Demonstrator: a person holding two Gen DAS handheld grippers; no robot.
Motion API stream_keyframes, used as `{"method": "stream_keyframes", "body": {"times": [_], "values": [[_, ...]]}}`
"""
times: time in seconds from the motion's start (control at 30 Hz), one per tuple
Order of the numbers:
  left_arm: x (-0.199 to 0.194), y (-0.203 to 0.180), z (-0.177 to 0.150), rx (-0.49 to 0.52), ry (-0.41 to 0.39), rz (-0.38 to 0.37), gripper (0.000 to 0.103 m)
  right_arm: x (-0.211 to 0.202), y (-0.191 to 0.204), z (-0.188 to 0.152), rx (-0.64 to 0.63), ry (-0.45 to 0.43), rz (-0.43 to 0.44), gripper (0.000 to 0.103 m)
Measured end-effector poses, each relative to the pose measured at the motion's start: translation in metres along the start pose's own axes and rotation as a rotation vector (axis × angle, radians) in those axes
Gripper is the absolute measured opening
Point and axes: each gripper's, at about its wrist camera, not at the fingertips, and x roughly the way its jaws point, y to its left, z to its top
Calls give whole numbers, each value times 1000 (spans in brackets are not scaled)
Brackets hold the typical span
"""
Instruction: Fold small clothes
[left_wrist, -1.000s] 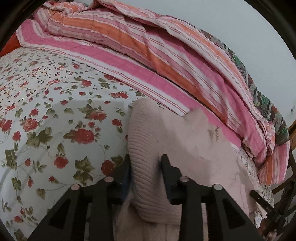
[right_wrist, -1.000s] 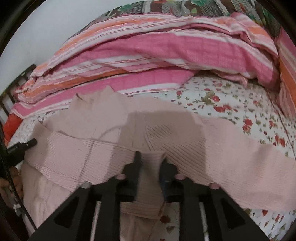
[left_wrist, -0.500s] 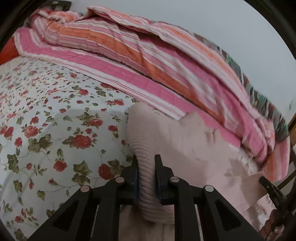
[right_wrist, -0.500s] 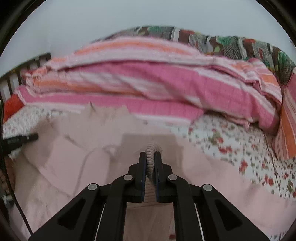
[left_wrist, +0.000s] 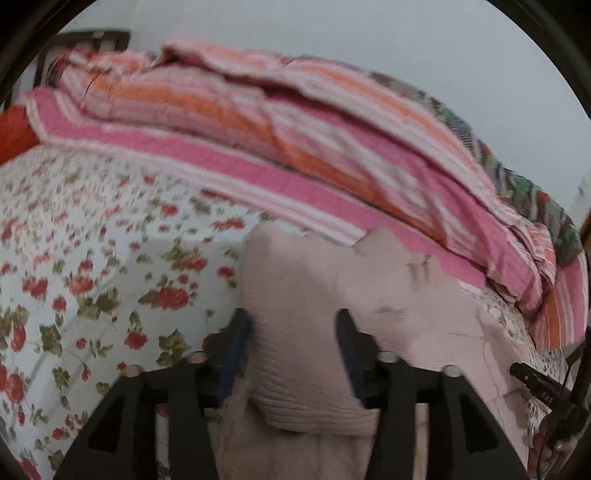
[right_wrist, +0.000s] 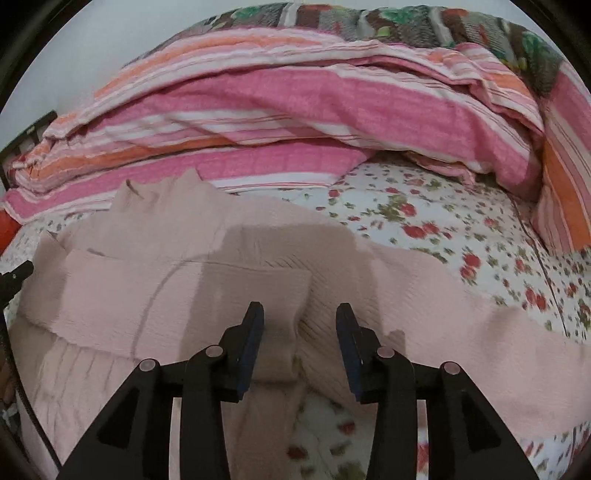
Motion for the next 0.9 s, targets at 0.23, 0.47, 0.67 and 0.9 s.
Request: {"method": "stream_keyframes", "body": {"times": [0.23, 0.47, 0.67, 0.9], "values": [[0, -37, -10, 185, 25, 18, 68, -37, -22, -3, 53, -128, -4, 49], [26, -46, -18, 258, 129, 98, 78, -63, -53, 0, 77, -126, -83, 49], [27, -48, -20, 270, 139, 103, 80, -99, -111, -24, 146, -130, -154, 50], [28, -51, -20, 264, 129, 101, 81, -123, -189, -84, 257, -80, -250, 57]]}}
